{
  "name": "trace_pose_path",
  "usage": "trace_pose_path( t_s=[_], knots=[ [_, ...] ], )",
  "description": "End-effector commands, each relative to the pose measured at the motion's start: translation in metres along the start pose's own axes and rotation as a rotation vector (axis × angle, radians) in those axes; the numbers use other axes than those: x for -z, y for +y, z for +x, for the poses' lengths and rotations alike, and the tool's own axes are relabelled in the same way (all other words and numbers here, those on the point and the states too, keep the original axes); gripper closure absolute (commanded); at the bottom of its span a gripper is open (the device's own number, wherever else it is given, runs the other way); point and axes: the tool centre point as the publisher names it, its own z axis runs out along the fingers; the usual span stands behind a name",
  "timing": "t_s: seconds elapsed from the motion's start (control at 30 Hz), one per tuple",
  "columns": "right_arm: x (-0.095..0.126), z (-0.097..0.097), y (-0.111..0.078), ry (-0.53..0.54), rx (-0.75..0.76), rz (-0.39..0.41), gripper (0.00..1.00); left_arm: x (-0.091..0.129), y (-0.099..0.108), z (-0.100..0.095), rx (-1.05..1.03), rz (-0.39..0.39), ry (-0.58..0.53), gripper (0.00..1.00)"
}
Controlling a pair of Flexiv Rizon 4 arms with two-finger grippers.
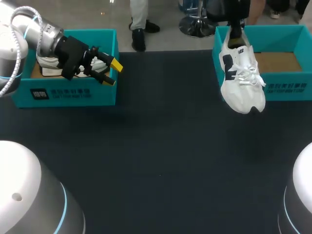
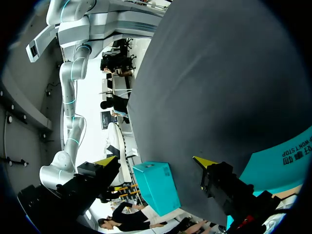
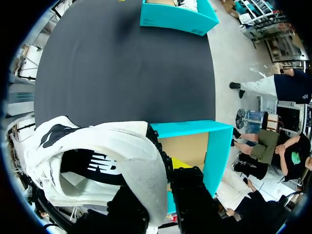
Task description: Take the shoe out of the shoebox, open the shoe tongue, remove and reinsert the insole, then place the shoe into the shoebox
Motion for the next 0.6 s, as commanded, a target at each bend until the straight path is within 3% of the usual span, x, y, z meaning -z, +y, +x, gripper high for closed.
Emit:
trace_pose_path(
  t_s=[0.03,0.23,0.47,0.6],
  knots=[
    [-0.006,-0.010,-0.018,0.017,0.006,-0.009,1.00,0.000,0.000,0.000,-0.001,0.001,0.002,0.00],
    [-0.020,-0.026,-0.059,0.018,0.005,-0.017,1.00,0.000,0.000,0.000,-0.001,0.001,0.002,0.00],
    [-0.043,-0.041,-0.110,0.024,-0.054,0.075,1.00,0.000,0.000,0.000,-0.001,0.001,0.002,0.00],
    [-0.051,-0.046,-0.133,0.033,-0.076,0.073,1.00,0.000,0.000,0.000,-0.001,0.001,0.002,0.00]
  ],
)
